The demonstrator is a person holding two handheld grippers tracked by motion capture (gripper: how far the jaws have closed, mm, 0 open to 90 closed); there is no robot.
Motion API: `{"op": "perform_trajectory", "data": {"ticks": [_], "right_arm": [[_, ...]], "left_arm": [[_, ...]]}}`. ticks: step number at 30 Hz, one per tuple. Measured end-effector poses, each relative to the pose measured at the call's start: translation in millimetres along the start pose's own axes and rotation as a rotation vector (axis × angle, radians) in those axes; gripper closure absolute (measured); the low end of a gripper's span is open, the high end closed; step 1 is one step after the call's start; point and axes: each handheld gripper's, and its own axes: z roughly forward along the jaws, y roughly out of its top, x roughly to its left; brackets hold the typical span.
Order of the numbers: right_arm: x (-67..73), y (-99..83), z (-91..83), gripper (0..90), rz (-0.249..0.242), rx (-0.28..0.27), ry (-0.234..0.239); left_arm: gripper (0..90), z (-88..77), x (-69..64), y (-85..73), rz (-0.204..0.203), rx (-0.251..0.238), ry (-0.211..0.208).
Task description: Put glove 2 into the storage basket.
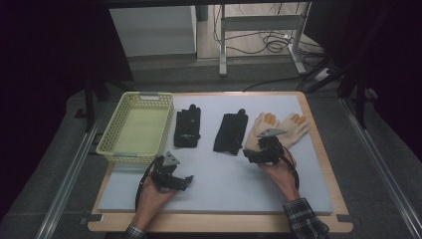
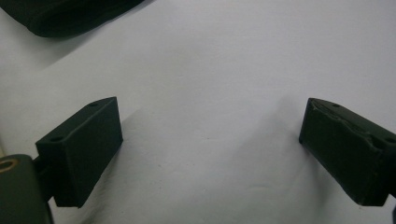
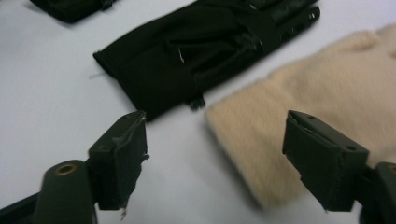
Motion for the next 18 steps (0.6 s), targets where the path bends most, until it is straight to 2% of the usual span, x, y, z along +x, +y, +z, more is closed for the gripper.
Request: {"op": "perform_trajectory", "data": {"ticks": [7,11,18], "right_arm": [[-2.1,18.8,16.9,33.5,-0.015,0.0,0.014],[-2.5,32.5,33.4,39.7,-0.022,0.01,0.008],[-3.3,47.7,52.4,41.7,-0.027,0.01,0.013]], "left_arm": [[5.9,0.0,0.0,0.0,0.001,0.0,0.0],[5.9,0.0,0.0,0.0,0.0,0.0,0.0],[5.8,0.0,0.0,0.0,0.001,0.0,0.0]]}}
